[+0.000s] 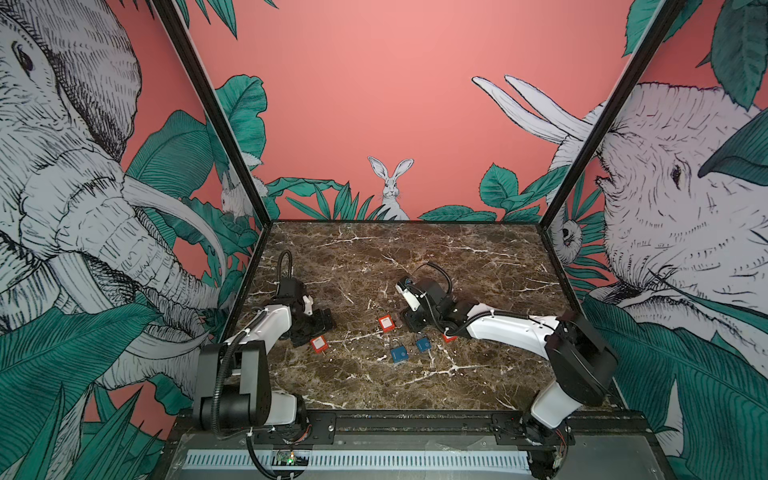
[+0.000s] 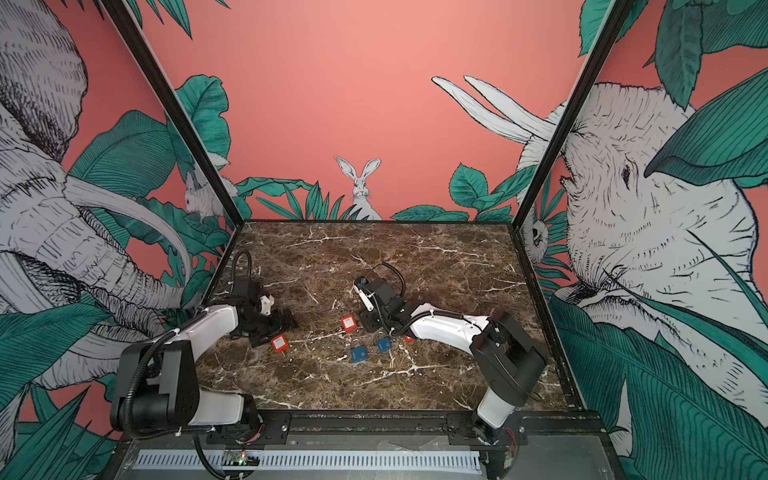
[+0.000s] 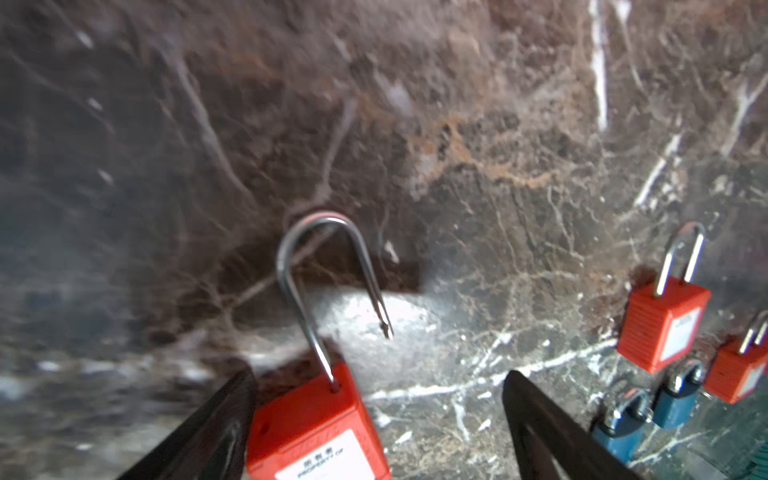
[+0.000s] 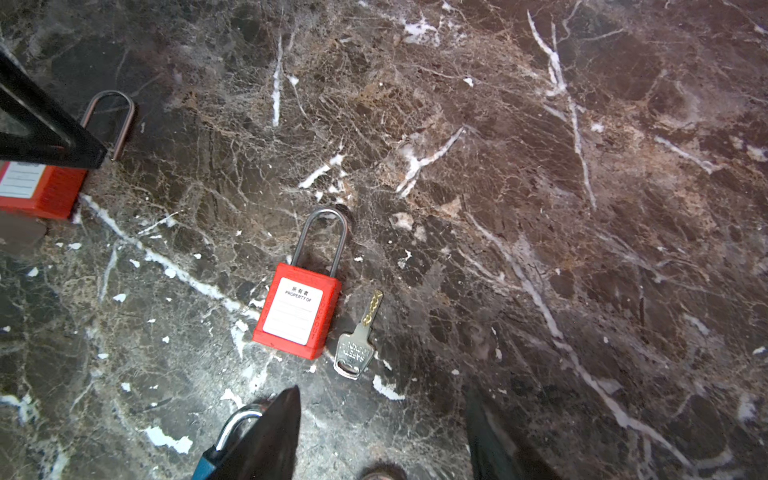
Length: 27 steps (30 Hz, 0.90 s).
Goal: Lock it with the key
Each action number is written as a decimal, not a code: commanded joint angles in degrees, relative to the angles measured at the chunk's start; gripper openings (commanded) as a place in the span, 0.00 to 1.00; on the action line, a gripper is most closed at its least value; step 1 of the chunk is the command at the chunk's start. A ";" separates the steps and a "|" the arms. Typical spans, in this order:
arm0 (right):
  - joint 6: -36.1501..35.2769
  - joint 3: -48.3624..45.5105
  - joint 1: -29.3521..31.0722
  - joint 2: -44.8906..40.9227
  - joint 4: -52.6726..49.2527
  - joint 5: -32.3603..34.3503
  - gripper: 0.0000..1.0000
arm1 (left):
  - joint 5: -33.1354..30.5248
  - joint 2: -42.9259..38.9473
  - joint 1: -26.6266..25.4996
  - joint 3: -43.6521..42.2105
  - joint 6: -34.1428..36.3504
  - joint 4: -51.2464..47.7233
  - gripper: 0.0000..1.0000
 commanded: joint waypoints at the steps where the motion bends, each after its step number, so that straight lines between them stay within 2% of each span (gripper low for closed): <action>1: 1.02 -0.80 0.27 -1.58 1.60 -0.40 0.64 | 2.97 -4.95 -1.72 -3.09 -5.43 0.56 0.93; 6: -0.28 -1.31 0.26 -1.70 1.98 -2.18 0.63 | 3.63 -9.43 -3.97 -6.70 -12.02 5.46 0.92; 10: -4.42 -0.77 0.27 -1.68 2.00 -8.27 0.61 | 5.04 -9.73 -6.98 -8.55 -16.57 9.88 0.92; 14: -11.14 -0.76 0.60 -1.52 3.97 -17.40 0.57 | 1.43 -12.96 -6.95 -5.07 -13.91 4.53 0.92; 17: -16.12 0.86 1.58 0.43 4.87 -21.24 0.56 | -2.88 -15.27 -6.58 -0.45 -10.32 -1.03 0.94; 20: -18.35 5.39 3.17 4.95 4.26 -22.03 0.57 | -4.09 -15.45 -3.84 3.59 -7.80 -4.69 0.95; 24: -26.52 14.12 7.27 12.47 -0.54 -22.95 0.60 | -1.25 -14.98 3.50 7.57 -5.19 -6.73 0.95; 27: -28.23 21.73 9.42 18.35 -3.78 -22.67 0.62 | -0.09 -14.25 7.20 10.93 -2.75 -8.68 0.95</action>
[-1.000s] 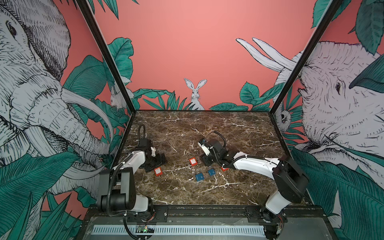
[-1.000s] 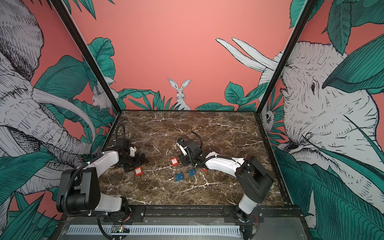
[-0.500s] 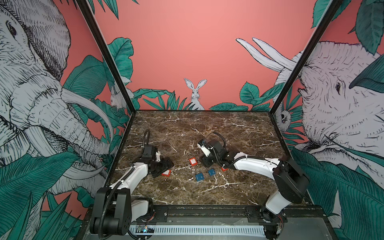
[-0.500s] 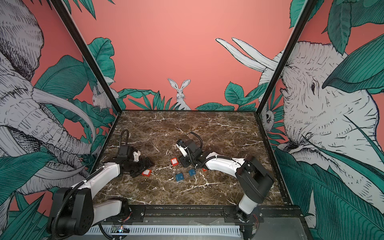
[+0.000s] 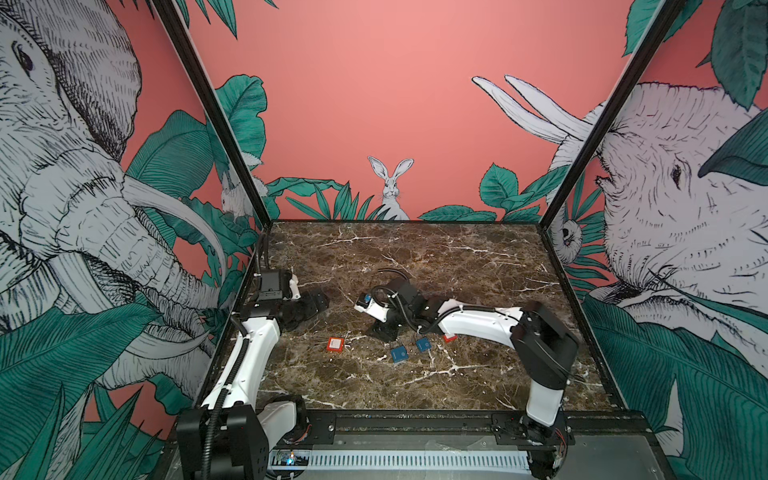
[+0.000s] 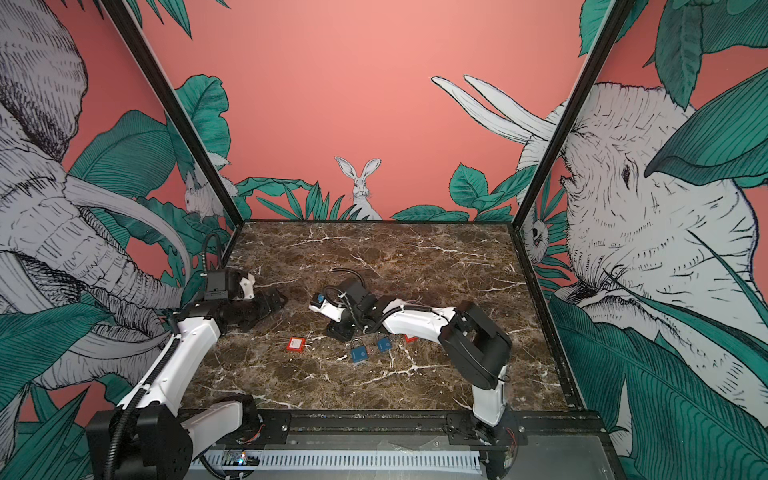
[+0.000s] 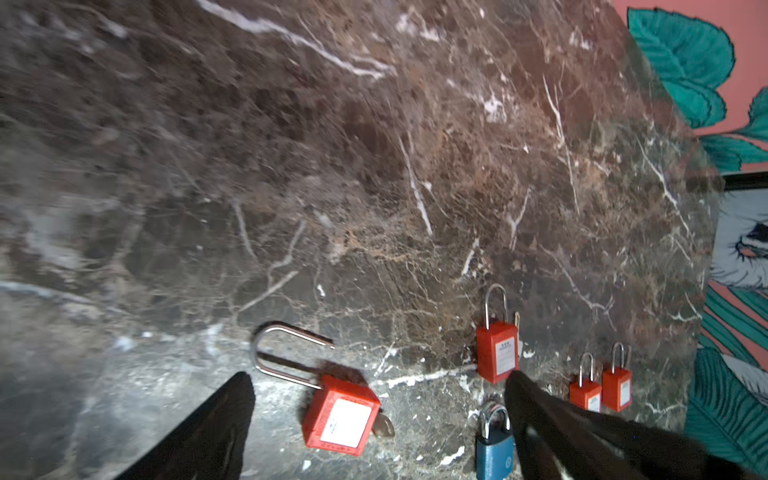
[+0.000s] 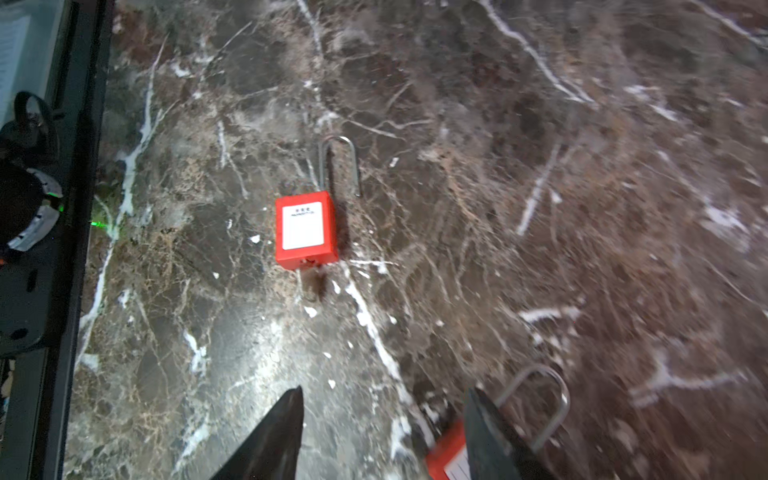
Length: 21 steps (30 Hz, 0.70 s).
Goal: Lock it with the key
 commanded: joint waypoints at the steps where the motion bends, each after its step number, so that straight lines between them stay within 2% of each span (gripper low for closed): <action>1: -5.22 7.27 2.55 5.23 -4.15 -1.84 0.62 | 0.75 0.53 3.07 4.04 4.43 -5.65 0.95; 6: -4.45 14.71 4.34 11.95 -6.54 -2.49 0.67 | 1.21 2.42 5.65 8.53 7.06 -7.04 0.95; 11: -3.49 17.56 4.99 15.63 -6.52 -2.94 0.68 | 3.91 4.73 9.19 10.33 8.13 -7.17 0.95; 21: -0.85 23.66 5.81 22.39 -7.46 -4.57 0.66 | 4.78 6.31 9.73 10.53 9.97 -6.53 0.95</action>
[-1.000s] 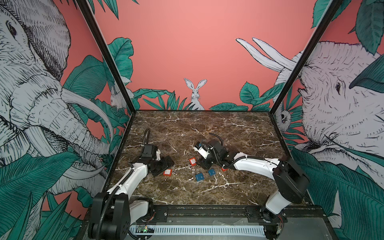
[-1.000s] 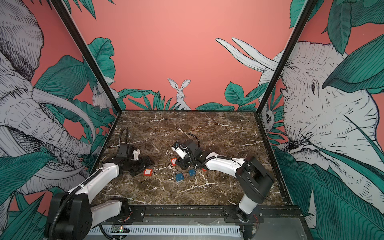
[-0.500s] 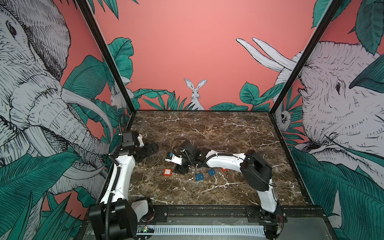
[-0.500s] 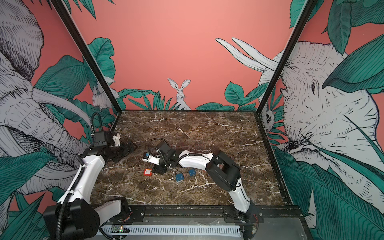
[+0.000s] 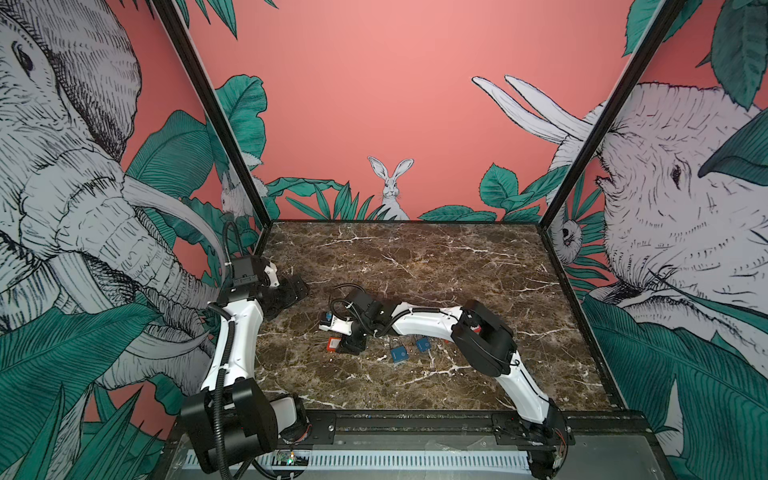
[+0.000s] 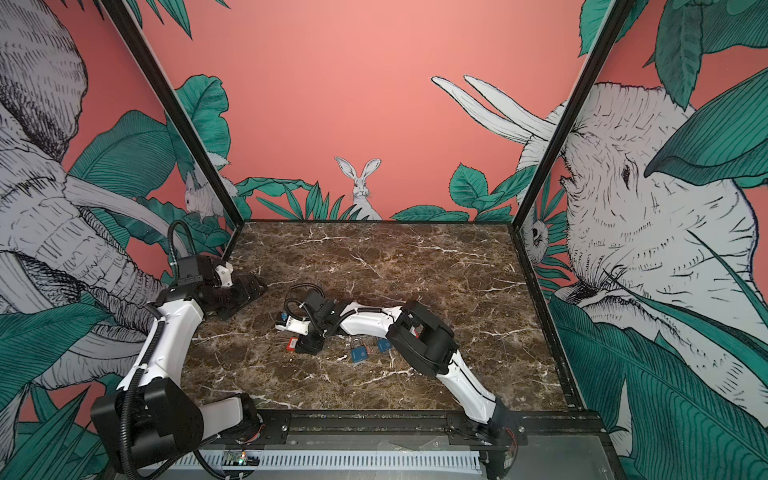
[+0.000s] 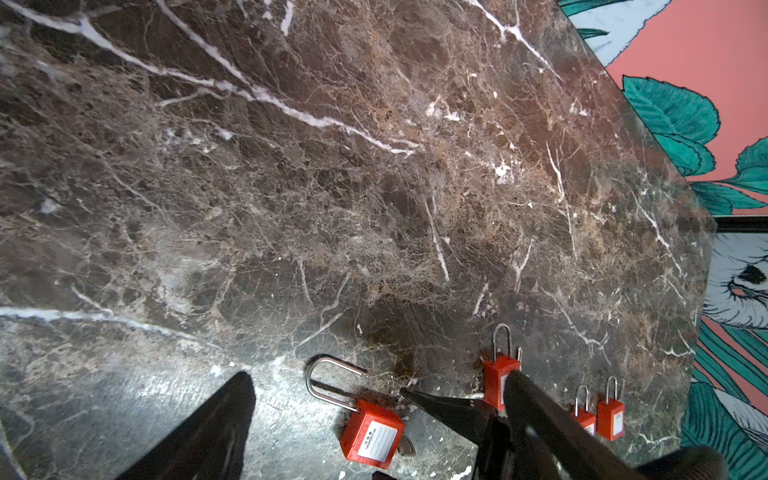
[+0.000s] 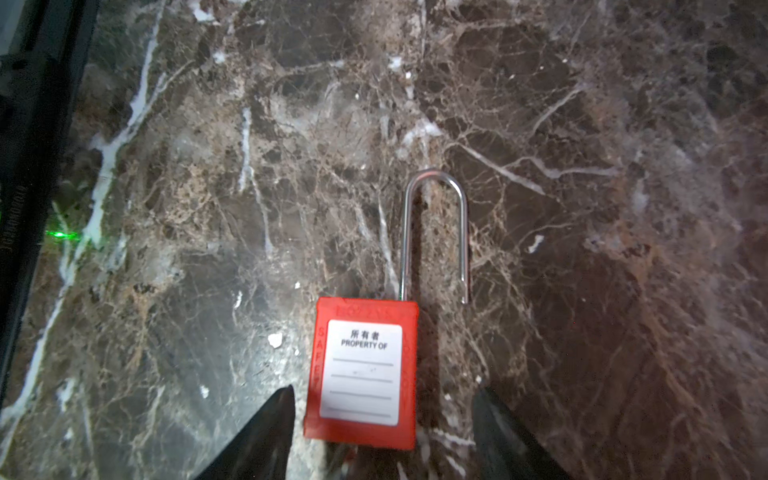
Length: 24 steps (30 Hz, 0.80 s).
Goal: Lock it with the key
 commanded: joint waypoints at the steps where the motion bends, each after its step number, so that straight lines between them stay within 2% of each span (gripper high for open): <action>1: 1.00 2.09 0.78 1.71 -0.42 -1.71 0.65 | 0.94 0.05 0.29 1.05 1.73 -1.72 0.95; 13: 0.24 1.59 1.89 3.68 2.17 1.71 0.48 | 0.48 0.11 0.36 -0.22 2.98 -0.88 0.93; 21: -1.67 -8.72 1.86 -4.86 14.19 -0.03 0.33 | 1.53 -0.97 0.46 -2.54 3.66 2.27 0.91; 24: -2.95 -11.96 1.77 -8.56 16.30 -1.84 0.31 | 2.79 -1.96 0.44 -4.33 3.63 5.61 0.89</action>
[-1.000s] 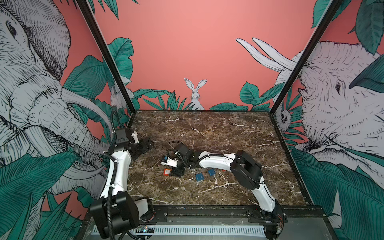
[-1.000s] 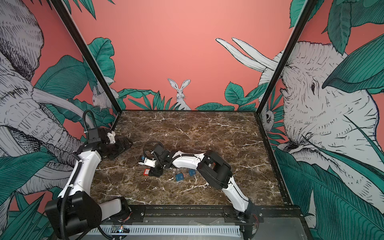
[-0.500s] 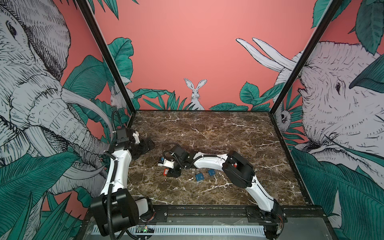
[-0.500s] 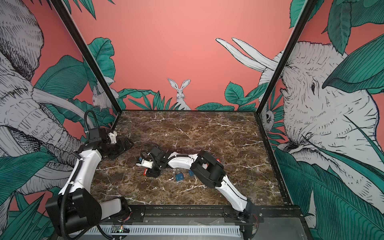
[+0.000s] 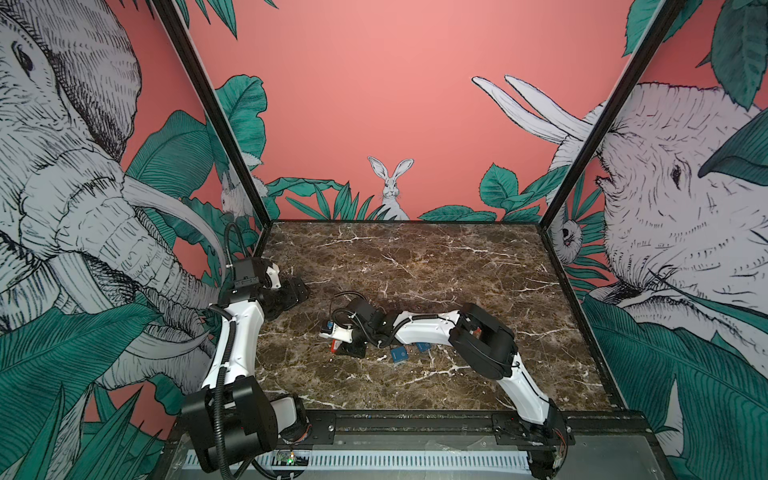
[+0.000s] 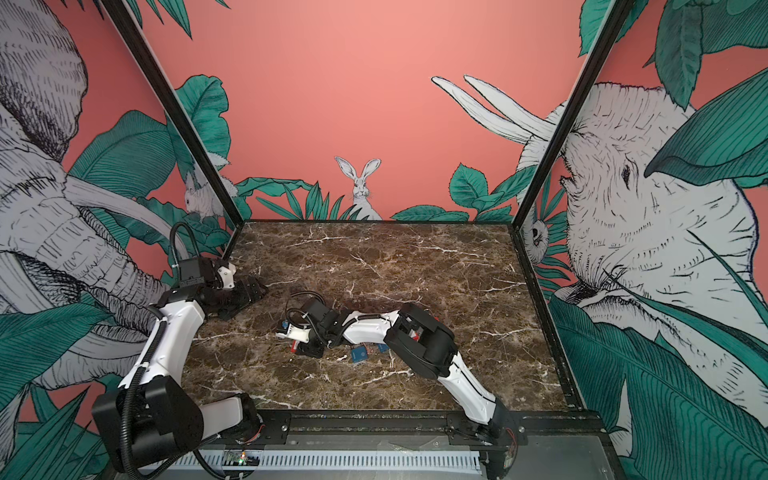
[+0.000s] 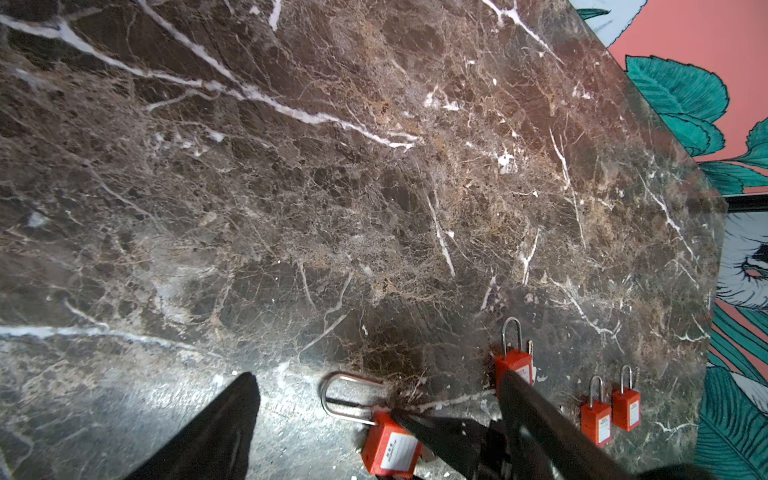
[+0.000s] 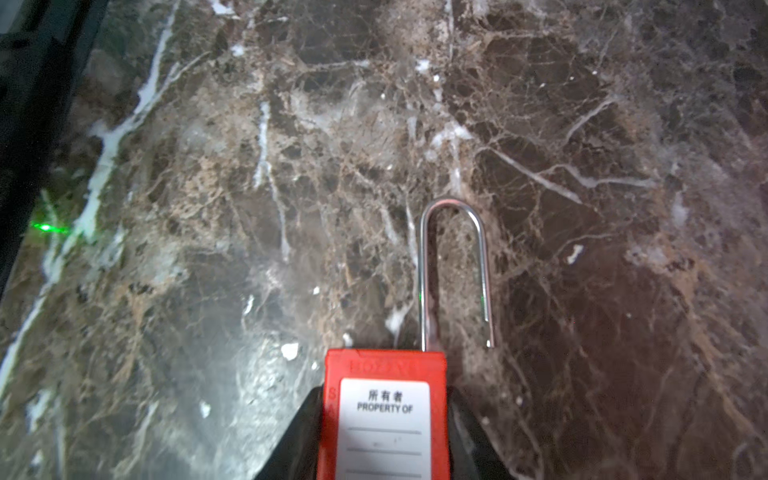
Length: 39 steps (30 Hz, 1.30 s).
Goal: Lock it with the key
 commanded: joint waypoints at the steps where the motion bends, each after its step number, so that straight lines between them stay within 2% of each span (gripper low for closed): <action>1: -2.19 -2.26 0.22 -6.11 4.86 -3.09 0.30 | 2.92 -2.31 0.28 -2.32 0.95 4.29 0.88; 5: -1.77 -6.90 -1.55 -12.63 4.99 -10.21 0.28 | 7.94 -3.39 0.25 -4.71 1.71 9.72 0.82; 9: -0.47 -13.80 -4.79 -21.67 4.32 -15.11 0.26 | 16.36 -4.90 -0.42 -8.93 0.55 18.06 0.75; 11: -2.53 -15.30 -6.42 -25.65 -0.02 -15.28 0.26 | 17.26 -6.61 -2.50 -10.25 1.82 21.31 0.73; 14: -6.79 -16.15 -9.39 -31.06 -9.38 -15.97 0.26 | 17.62 -9.95 -9.01 -11.36 9.27 24.78 0.69; 16: -8.88 -17.66 -11.80 -34.53 -13.07 -17.07 0.25 | 19.16 -12.39 -12.89 -12.38 13.48 28.04 0.62; 19: -10.91 -20.89 -14.53 -41.10 -15.62 -16.44 0.25 | 25.49 -15.60 -13.73 -15.42 12.98 37.43 0.54; 21: -13.07 -22.18 -15.97 -44.44 -18.71 -15.68 0.25 | 32.06 -17.76 -14.61 -17.02 17.23 41.49 0.49; 23: -14.82 -23.00 -16.94 -47.14 -21.39 -14.30 0.25 | 36.58 -19.99 -17.24 -17.18 26.56 38.96 0.48; 26: -15.90 -23.42 -18.03 -50.24 -24.47 -13.78 0.26 | 38.35 -20.63 -21.80 -15.15 38.13 29.58 0.48; 29: -16.60 -23.80 -18.43 -52.69 -25.94 -13.53 0.25 | 43.80 -19.06 -24.67 -14.36 42.88 27.70 0.47; 32: -17.27 -24.18 -18.62 -54.43 -26.51 -13.23 0.25 | 43.27 -17.74 -28.22 -13.12 47.39 24.42 0.48; 39: -17.75 -23.72 -18.70 -55.32 -27.67 -14.07 0.25 | 43.25 -12.67 -34.58 -11.12 51.24 22.29 0.48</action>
